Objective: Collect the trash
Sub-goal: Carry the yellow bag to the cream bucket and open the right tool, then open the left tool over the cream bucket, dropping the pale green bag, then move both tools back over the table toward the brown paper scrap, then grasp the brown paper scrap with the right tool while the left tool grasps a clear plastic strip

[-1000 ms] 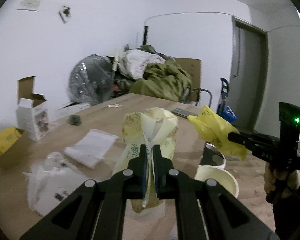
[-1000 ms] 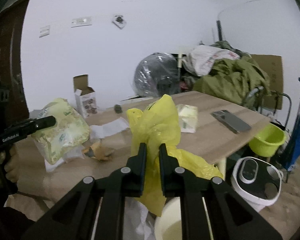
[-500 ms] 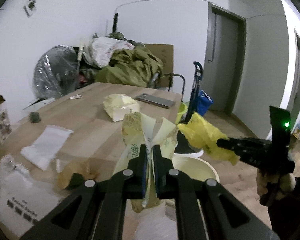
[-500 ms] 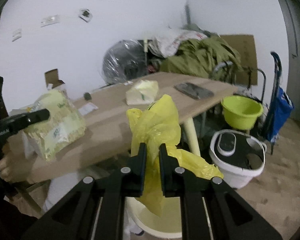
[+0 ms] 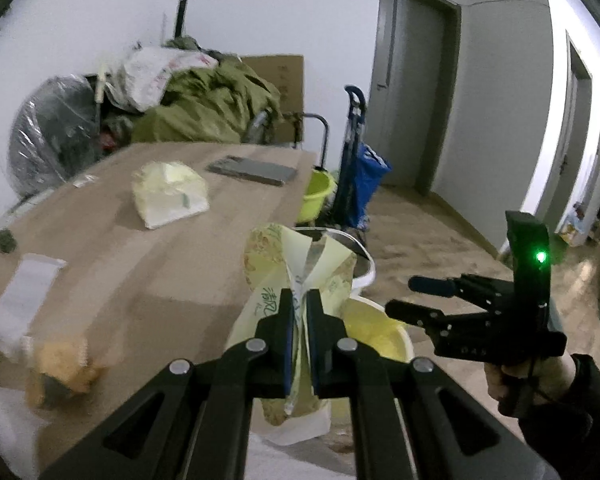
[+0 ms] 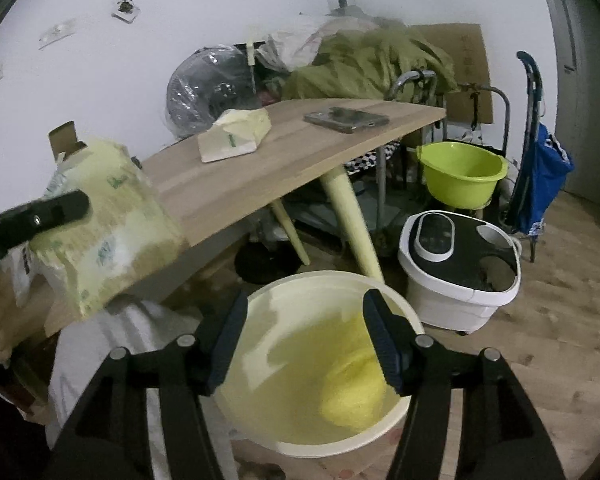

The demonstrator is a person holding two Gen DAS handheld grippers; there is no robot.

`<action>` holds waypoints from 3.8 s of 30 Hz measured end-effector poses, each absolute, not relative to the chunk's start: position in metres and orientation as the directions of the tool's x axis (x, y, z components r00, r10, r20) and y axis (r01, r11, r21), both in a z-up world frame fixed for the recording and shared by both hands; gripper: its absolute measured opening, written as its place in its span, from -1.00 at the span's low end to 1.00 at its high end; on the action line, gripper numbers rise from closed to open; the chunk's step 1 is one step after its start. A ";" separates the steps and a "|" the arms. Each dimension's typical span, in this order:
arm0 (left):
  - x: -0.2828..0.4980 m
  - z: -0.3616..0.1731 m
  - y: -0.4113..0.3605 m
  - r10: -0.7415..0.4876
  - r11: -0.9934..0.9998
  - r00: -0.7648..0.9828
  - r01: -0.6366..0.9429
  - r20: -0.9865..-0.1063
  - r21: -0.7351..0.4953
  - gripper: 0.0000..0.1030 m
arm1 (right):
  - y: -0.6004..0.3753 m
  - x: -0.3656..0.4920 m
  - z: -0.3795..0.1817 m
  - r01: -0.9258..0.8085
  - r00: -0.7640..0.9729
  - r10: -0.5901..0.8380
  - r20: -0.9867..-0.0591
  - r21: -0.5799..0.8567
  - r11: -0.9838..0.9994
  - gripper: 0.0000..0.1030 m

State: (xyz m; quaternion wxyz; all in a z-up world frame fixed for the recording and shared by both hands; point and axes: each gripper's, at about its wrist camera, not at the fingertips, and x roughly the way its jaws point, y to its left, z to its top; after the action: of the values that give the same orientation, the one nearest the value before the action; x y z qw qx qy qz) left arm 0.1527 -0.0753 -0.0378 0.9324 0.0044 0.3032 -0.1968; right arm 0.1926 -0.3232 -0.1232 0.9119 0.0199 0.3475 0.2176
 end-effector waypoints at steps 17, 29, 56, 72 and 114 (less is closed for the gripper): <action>0.220 -0.093 -0.132 -0.467 0.868 0.538 0.427 -0.702 -0.251 0.05 | -0.370 0.187 -0.110 -0.235 0.737 0.287 -0.612 0.166 0.958 0.13; 0.209 -0.071 -0.098 -0.467 0.880 0.605 0.387 -0.645 -0.275 0.22 | -0.348 0.184 -0.089 -0.298 0.745 0.315 -0.587 0.129 0.946 0.13; 0.112 -0.035 0.088 -0.162 0.956 0.823 -0.004 -0.544 -0.292 0.30 | -0.181 0.202 -0.050 -0.621 0.624 0.560 -0.545 0.090 0.779 0.13; 0.039 -0.031 0.165 0.058 0.918 0.851 -0.251 -0.523 -0.307 0.31 | -0.078 0.202 -0.047 -0.777 0.485 0.679 -0.551 0.084 0.623 0.24; 0.027 -0.070 0.180 0.169 0.882 0.719 -0.415 -0.674 -0.221 -0.14 | -0.006 0.214 -0.086 -0.852 0.296 0.709 -0.640 0.158 0.498 -0.51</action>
State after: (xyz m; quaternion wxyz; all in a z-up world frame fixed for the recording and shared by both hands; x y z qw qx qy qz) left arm 0.0267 0.1797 -0.0704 0.9092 -0.1816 0.3383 0.1608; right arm 0.2138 -0.0056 -0.0855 0.7979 -0.1070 0.3356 0.4892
